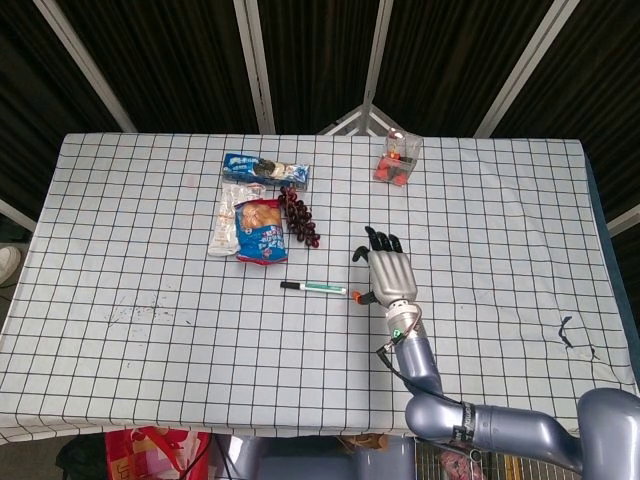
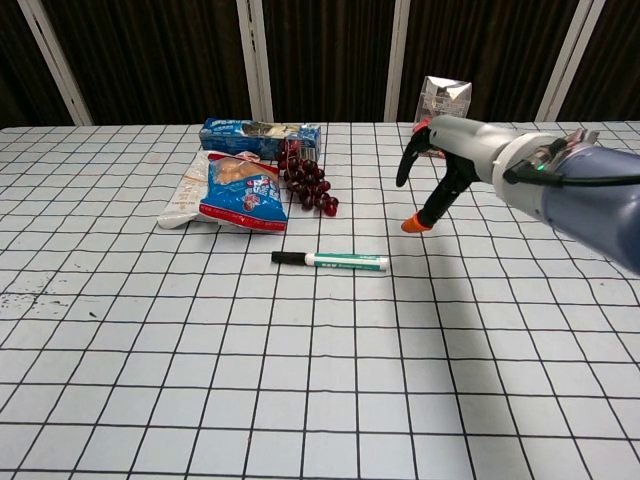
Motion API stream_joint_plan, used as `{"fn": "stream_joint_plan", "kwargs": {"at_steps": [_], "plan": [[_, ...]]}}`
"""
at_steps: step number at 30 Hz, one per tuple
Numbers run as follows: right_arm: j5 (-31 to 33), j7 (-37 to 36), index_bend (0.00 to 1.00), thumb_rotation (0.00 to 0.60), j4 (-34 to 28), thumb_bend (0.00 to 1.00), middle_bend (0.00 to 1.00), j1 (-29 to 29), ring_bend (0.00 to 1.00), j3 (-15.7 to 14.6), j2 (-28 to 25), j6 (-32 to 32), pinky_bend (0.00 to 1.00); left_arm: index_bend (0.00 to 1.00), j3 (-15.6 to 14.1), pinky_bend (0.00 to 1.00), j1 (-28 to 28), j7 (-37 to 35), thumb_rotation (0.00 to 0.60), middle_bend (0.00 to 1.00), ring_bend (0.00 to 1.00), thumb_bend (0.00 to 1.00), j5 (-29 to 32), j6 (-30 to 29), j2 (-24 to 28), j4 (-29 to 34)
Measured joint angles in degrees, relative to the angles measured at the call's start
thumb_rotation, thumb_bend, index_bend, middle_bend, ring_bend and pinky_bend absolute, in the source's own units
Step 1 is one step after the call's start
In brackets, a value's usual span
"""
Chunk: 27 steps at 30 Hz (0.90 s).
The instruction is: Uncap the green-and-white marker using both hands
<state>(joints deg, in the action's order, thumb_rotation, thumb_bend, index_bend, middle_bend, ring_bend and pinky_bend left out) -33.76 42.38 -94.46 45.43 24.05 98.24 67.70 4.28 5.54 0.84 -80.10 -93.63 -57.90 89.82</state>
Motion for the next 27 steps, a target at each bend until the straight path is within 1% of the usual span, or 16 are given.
{"fn": "stream_joint_plan", "kwargs": {"at_steps": [4,10,21,27], "plan": [[1.1,-0.5,0.44,0.600,4.7,0.21,0.02,1.7,0.04,-0.4,2.8,-1.1,0.00,0.02,0.0,0.00,-0.3,-0.1,0.600,0.00,0.00,0.50,0.7,1.1,-0.5,-1.2],[1.6,-1.9,0.44,0.600,9.4,0.21,0.02,3.5,0.04,-1.1,6.2,-2.0,0.00,0.02,0.2,0.00,-0.7,-0.1,0.600,0.00,0.00,0.50,1.3,2.1,-1.5,-2.4],[2.4,-2.5,0.45,0.600,14.1,0.21,0.02,5.8,0.04,-1.4,10.0,-2.6,0.00,0.02,0.2,0.00,-1.0,-0.5,0.600,0.00,0.00,0.50,2.3,3.5,-2.4,-4.5],[3.3,-2.2,0.46,0.600,16.7,0.21,0.02,6.9,0.04,-1.1,11.6,-3.4,0.00,0.02,0.2,0.00,-1.1,-0.8,0.600,0.00,0.00,0.50,2.8,4.2,-3.0,-5.7]]}}
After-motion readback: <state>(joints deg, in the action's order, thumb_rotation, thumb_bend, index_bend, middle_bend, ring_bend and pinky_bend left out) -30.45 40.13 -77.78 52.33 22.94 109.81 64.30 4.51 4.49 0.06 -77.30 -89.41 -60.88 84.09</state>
